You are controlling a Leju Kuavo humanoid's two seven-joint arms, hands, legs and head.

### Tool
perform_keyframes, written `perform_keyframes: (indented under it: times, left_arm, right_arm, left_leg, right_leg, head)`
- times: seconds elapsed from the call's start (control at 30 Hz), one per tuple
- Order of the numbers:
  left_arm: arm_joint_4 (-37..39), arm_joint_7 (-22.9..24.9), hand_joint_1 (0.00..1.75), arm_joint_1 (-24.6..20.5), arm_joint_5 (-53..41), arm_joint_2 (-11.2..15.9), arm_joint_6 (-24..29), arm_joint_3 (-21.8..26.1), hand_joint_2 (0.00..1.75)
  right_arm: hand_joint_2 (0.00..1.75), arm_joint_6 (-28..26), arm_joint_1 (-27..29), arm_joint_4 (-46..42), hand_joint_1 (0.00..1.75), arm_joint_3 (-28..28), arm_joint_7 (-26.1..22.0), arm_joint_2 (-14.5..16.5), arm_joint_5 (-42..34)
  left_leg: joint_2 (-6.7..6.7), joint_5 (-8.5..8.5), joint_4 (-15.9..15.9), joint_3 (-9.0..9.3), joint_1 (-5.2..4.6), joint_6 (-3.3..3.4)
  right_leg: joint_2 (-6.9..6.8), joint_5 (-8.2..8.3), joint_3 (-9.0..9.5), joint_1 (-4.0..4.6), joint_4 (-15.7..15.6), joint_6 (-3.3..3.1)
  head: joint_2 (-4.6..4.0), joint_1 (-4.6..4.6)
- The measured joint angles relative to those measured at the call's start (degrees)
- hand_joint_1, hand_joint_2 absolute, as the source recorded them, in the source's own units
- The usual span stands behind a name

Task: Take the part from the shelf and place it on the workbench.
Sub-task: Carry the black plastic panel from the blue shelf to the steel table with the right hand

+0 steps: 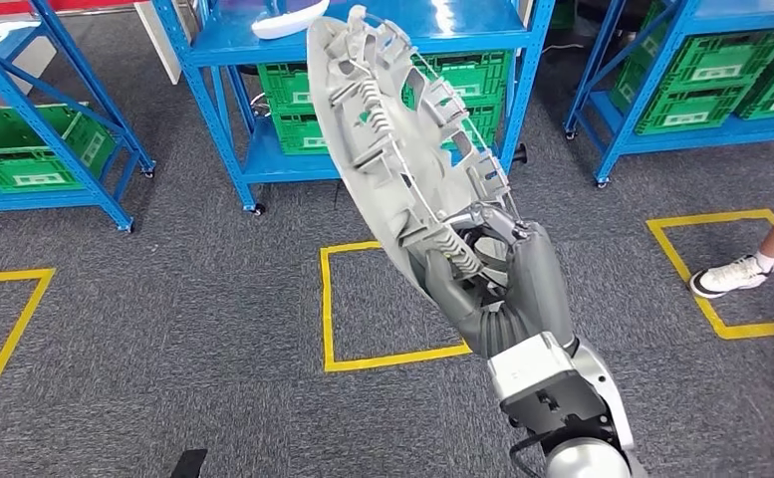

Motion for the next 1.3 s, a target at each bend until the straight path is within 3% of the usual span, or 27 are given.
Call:
perform_keyframes:
  times: [0.07,0.13,0.2,0.23,0.27,0.33,0.37,0.4,0.53,0.6,0.67,0.7,0.73,0.77,0.83,0.9,1.03,1.13,1.2,1.3]
  left_arm:
    - [0.0,-0.1,0.00,0.1,0.0,0.0,-0.2,0.0,1.75]
    - [0.0,-0.2,0.00,0.1,-0.1,0.0,-0.4,0.1,1.75]
    - [0.0,-0.3,0.00,0.2,-0.1,0.0,-0.5,0.1,1.75]
    - [0.0,-0.4,0.00,0.2,-0.2,-0.1,-0.5,0.1,1.75]
    - [0.0,-0.5,0.00,0.3,-0.2,-0.1,-0.5,0.1,1.75]
    - [0.0,-0.7,0.00,0.2,-0.3,-0.2,-0.5,0.1,1.75]
    - [0.0,-0.7,0.00,0.2,-0.3,-0.2,-0.5,0.1,1.75]
    - [0.0,-0.7,0.00,0.2,-0.4,-0.1,-0.5,0.1,1.75]
    - [0.0,-0.7,0.00,0.3,-0.6,-0.1,-0.5,0.1,1.75]
    - [0.1,-0.7,0.00,0.3,-0.7,-0.2,-0.5,0.1,1.75]
    - [0.1,-0.7,0.00,0.3,-0.8,-0.1,-0.5,0.1,1.75]
    - [0.1,-0.7,0.00,0.3,-0.8,-0.1,-0.5,0.1,1.75]
    - [0.1,-0.7,0.00,0.4,-0.9,-0.1,-0.5,0.1,1.75]
    - [0.1,-0.7,0.00,0.4,-0.9,-0.1,-0.5,0.1,1.75]
    - [0.1,-0.7,0.00,0.3,-1.0,-0.1,-0.5,0.1,1.75]
    - [0.1,-0.7,0.00,0.2,-1.1,0.0,-0.5,0.1,1.75]
    - [0.1,-0.7,0.00,0.2,-1.5,0.0,-0.6,0.1,1.75]
    - [0.1,-0.7,0.00,0.1,-1.7,0.1,-0.7,0.1,1.75]
    - [0.1,-0.8,0.00,0.1,-1.7,0.1,-1.0,0.1,1.75]
    - [0.1,-1.0,0.00,0.2,-1.8,0.1,-1.4,0.1,1.75]
  right_arm:
    - [1.75,0.0,0.0,0.0,1.75,0.0,-0.1,0.0,0.0]
    - [1.75,0.0,0.0,0.2,1.75,0.0,-0.1,0.0,0.0]
    - [1.75,0.1,0.0,0.4,1.75,0.0,-0.1,0.0,0.0]
    - [1.75,0.1,0.0,0.4,1.75,0.0,-0.1,0.0,0.0]
    - [1.75,0.2,0.0,0.5,1.75,0.0,-0.1,0.0,0.0]
    - [1.75,0.2,0.0,0.6,1.75,0.0,-0.1,0.0,0.0]
    - [1.75,0.2,0.0,0.6,1.75,0.0,-0.2,-0.1,0.1]
    - [1.75,0.1,0.0,0.6,1.75,0.0,-0.2,-0.1,0.1]
    - [1.75,0.1,0.1,0.7,1.75,0.0,-0.2,-0.1,0.3]
    - [1.75,0.1,0.1,0.7,1.75,0.0,-0.2,-0.1,0.4]
    - [1.75,0.0,0.1,0.7,1.75,0.0,-0.2,-0.1,0.5]
    - [1.75,0.0,0.1,0.7,1.75,0.0,-0.2,-0.2,0.5]
    - [1.75,0.0,0.1,0.7,1.75,0.0,-0.2,-0.2,0.5]
    - [1.75,0.0,0.1,0.8,1.75,0.0,-0.2,-0.2,0.5]
    - [1.75,0.0,0.1,0.9,1.75,0.0,-0.3,-0.2,0.5]
    - [1.75,-0.1,0.0,0.9,1.75,0.0,-0.4,-0.2,0.6]
    - [1.75,0.2,-0.2,0.9,1.75,0.2,-0.6,-0.4,0.9]
    - [1.75,0.6,-0.1,0.9,1.75,0.4,-0.6,-0.6,1.0]
    - [1.75,0.7,0.0,0.9,1.75,0.6,-0.6,-0.9,1.1]
    - [1.75,1.0,0.2,1.0,1.75,0.9,-0.6,-1.4,1.1]
  left_leg:
    - [0.19,1.49,-0.3,-0.94,0.31,0.65]
    - [0.32,2.69,-0.1,-2.39,0.45,0.94]
    - [0.43,3.62,0.5,-4.01,0.51,0.80]
    - [0.47,3.94,1.0,-4.81,0.58,0.64]
    - [0.48,4.15,1.5,-5.63,0.70,0.49]
    - [0.49,4.29,2.9,-7.03,0.82,0.04]
    - [0.48,4.29,3.5,-7.54,0.80,-0.23]
    - [0.46,4.36,3.8,-7.88,0.72,-0.57]
    - [0.32,4.33,4.4,-8.56,0.78,-1.98]
    - [0.18,1.35,8.5,-10.28,0.97,-2.60]
    - [0.13,-2.63,15.8,-13.08,1.13,-3.10]
    - [0.13,-3.66,18.4,-14.01,1.17,-3.21]
    - [0.13,-3.59,19.1,-13.97,1.19,-3.22]
    - [0.13,-2.50,17.5,-12.81,1.21,-3.12]
    - [0.10,0.69,9.6,-8.09,1.16,-2.63]
    - [0.07,2.23,3.4,-4.84,0.94,-2.07]
    - [0.03,2.65,2.3,-4.87,0.59,-1.52]
    - [-0.07,3.32,2.0,-5.15,0.45,-0.26]
    - [-0.26,4.13,1.3,-5.01,0.79,0.43]
    - [-0.89,4.58,1.4,-5.65,0.86,0.77]
  right_leg:
    - [0.18,-2.35,-1.08,-0.01,2.5,0.59]
    - [0.30,-7.61,-3.40,-0.10,9.7,1.05]
    - [0.29,-10.93,-4.38,-0.15,15.4,1.43]
    - [0.29,-11.06,-3.31,-0.15,15.3,1.52]
    - [0.27,-10.29,-0.93,-0.17,12.8,1.57]
    - [0.30,-8.89,4.64,-0.09,5.2,1.41]
    - [0.38,-8.49,6.33,-0.03,2.5,1.03]
    - [0.44,-8.46,6.90,0.07,1.4,0.56]
    - [0.39,-7.31,6.27,0.05,1.0,-1.38]
    - [0.30,-6.73,5.90,-0.14,0.8,-1.99]
    - [0.31,-6.25,5.26,-0.13,0.8,-2.14]
    - [0.32,-6.01,4.92,-0.11,0.8,-2.09]
    - [0.33,-5.77,4.64,-0.11,0.8,-2.00]
    - [0.34,-5.57,4.43,-0.11,0.9,-1.88]
    - [0.34,-5.24,4.21,-0.09,0.9,-1.52]
    - [0.32,-4.98,4.00,0.06,0.9,-1.01]
    - [0.29,-4.30,3.76,0.08,0.5,-0.67]
    - [0.11,-3.49,3.87,-0.28,-0.3,0.83]
    - [0.12,-5.30,2.92,-0.15,1.9,1.13]
    - [0.24,-11.08,-1.38,-0.04,12.3,1.25]
  head:
    - [0.00,0.09]
    - [0.00,0.27]
    - [0.00,0.35]
    - [0.00,0.38]
    - [0.00,0.41]
    - [0.00,0.48]
    - [0.00,0.49]
    - [0.00,0.49]
    - [0.00,0.41]
    - [0.00,0.23]
    - [0.00,0.09]
    - [0.00,0.09]
    - [0.00,0.08]
    - [0.00,0.08]
    - [0.00,0.09]
    - [0.00,0.11]
    - [0.00,0.20]
    - [0.00,0.19]
    - [0.00,0.31]
    - [0.00,0.51]
